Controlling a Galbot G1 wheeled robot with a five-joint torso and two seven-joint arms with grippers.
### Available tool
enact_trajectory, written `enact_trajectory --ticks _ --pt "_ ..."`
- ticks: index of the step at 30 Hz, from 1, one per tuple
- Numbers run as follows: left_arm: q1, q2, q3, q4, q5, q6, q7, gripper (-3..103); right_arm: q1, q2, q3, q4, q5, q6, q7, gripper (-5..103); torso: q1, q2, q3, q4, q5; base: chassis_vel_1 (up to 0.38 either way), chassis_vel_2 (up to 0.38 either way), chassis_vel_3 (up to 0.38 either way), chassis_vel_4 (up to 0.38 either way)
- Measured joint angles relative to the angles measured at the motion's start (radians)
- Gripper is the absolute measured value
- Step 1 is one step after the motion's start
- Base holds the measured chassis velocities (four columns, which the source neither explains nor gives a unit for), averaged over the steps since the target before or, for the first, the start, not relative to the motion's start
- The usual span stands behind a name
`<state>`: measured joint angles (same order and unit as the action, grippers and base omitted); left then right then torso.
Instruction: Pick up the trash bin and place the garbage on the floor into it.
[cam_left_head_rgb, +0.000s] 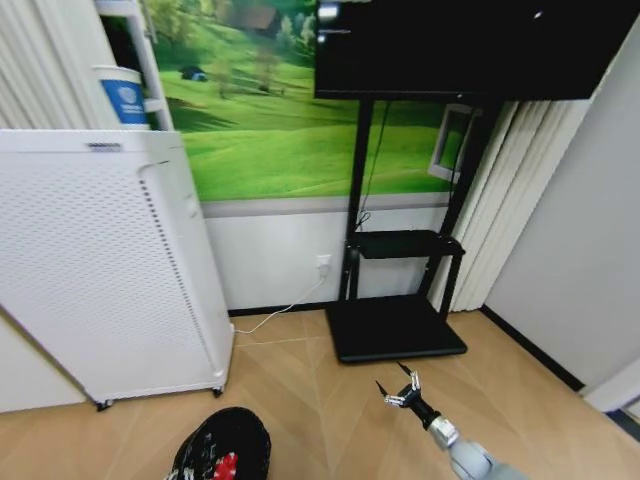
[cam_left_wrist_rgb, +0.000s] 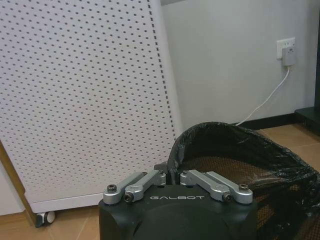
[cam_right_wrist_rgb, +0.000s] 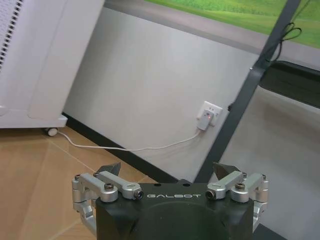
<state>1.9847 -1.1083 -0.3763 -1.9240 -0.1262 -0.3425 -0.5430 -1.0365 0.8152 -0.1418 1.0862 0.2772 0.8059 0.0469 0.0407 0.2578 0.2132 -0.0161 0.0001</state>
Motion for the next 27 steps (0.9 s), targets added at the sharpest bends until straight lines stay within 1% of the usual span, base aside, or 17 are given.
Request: enact_trajectory --ticks 1,2,4,5,7,8,10,12,13,14,16,17,19,20,23,27 --pt "0.001 -0.002 0.001 0.003 0.003 -0.003 0.004 7 -0.005 0.003 0.008 -0.002 -0.014 0.000 -0.001 100 0.000 0.000 0.000 0.0001 0.0008 0.352 0.060 -0.370 0.003" --pt "0.001 -0.002 0.001 0.003 0.003 -0.003 0.004 7 -0.005 0.003 0.008 -0.002 -0.014 0.000 -0.001 100 0.000 0.000 0.000 0.0001 0.0008 0.352 0.060 -0.370 0.003" --pt "0.002 -0.005 0.004 0.007 0.008 -0.009 0.006 7 -0.018 0.006 0.024 -0.001 -0.036 0.001 0.001 100 0.000 0.000 0.000 0.0003 -0.0009 0.359 0.012 -0.353 0.031" --pt "0.002 -0.005 0.004 0.007 0.008 -0.009 0.006 7 -0.018 0.006 0.024 -0.001 -0.036 0.001 0.001 100 0.000 0.000 0.000 0.0003 -0.0009 0.367 -0.035 -0.353 0.059" --pt "0.003 -0.010 0.008 0.010 0.013 -0.015 0.007 7 -0.037 0.014 0.029 0.013 -0.037 0.001 0.040 100 0.000 0.000 0.000 0.0003 0.0009 0.397 -0.097 -0.341 0.104" --pt "0.003 -0.010 0.008 0.010 0.013 -0.015 0.007 7 -0.037 0.014 0.029 0.013 -0.037 0.001 0.040 100 0.000 0.000 0.000 0.0003 0.0009 0.397 -0.117 -0.328 0.104" --pt "0.005 -0.013 0.010 0.015 0.017 -0.020 0.011 7 -0.059 0.017 0.043 0.025 -0.046 0.001 0.054 100 -0.001 0.000 -0.001 0.0003 -0.0008 0.261 -0.130 -0.290 0.128" --pt "0.005 -0.014 0.010 0.017 0.018 -0.023 0.012 7 -0.065 0.018 0.049 0.027 -0.052 0.001 0.051 100 -0.001 0.000 -0.001 0.0004 -0.0002 0.166 -0.108 -0.231 0.111" --pt "0.006 -0.015 0.011 0.018 0.019 -0.025 0.013 7 -0.076 0.019 0.059 0.033 -0.043 0.001 0.029 100 -0.001 0.000 -0.001 0.0003 0.0002 0.092 -0.055 -0.063 0.104" --pt "0.006 -0.015 0.011 0.018 0.019 -0.025 0.013 7 -0.076 0.019 0.059 0.033 -0.043 0.001 0.029 100 -0.001 0.000 -0.001 0.0003 0.0002 0.092 -0.055 -0.063 0.104" --pt "0.008 -0.017 0.013 0.018 0.020 -0.029 0.016 7 -0.090 0.016 0.080 0.048 -0.020 0.001 -0.029 100 -0.001 0.000 0.000 0.0000 0.0001 -0.054 -0.043 0.038 0.019" --pt "0.008 -0.017 0.013 0.018 0.020 -0.029 0.016 7 -0.090 0.016 0.080 0.048 -0.020 0.001 -0.029 100 -0.001 0.000 0.000 0.0000 0.0001 -0.091 -0.032 0.038 -0.003" --pt "0.006 -0.020 0.017 0.020 0.023 -0.031 0.018 7 -0.096 0.018 0.101 0.051 -0.020 0.002 -0.075 100 0.000 0.000 0.000 0.0005 -0.0001 -0.062 0.012 0.102 -0.004" --pt "0.006 -0.020 0.017 0.020 0.023 -0.031 0.018 7 -0.096 0.018 0.101 0.051 -0.020 0.002 -0.075 100 0.000 0.000 0.000 0.0005 -0.0001 -0.062 0.013 0.100 -0.004" --pt "0.006 -0.024 0.023 0.023 0.026 -0.032 0.018 7 -0.101 0.020 0.122 0.048 -0.032 0.003 -0.109 100 0.000 0.000 0.000 0.0008 -0.0001 -0.061 -0.025 0.063 0.036" --pt "0.007 -0.026 0.024 0.026 0.030 -0.037 0.018 7 -0.103 0.018 0.130 0.045 -0.040 0.003 -0.131 100 0.000 0.000 0.000 0.0004 0.0000 -0.006 -0.130 0.000 0.173"
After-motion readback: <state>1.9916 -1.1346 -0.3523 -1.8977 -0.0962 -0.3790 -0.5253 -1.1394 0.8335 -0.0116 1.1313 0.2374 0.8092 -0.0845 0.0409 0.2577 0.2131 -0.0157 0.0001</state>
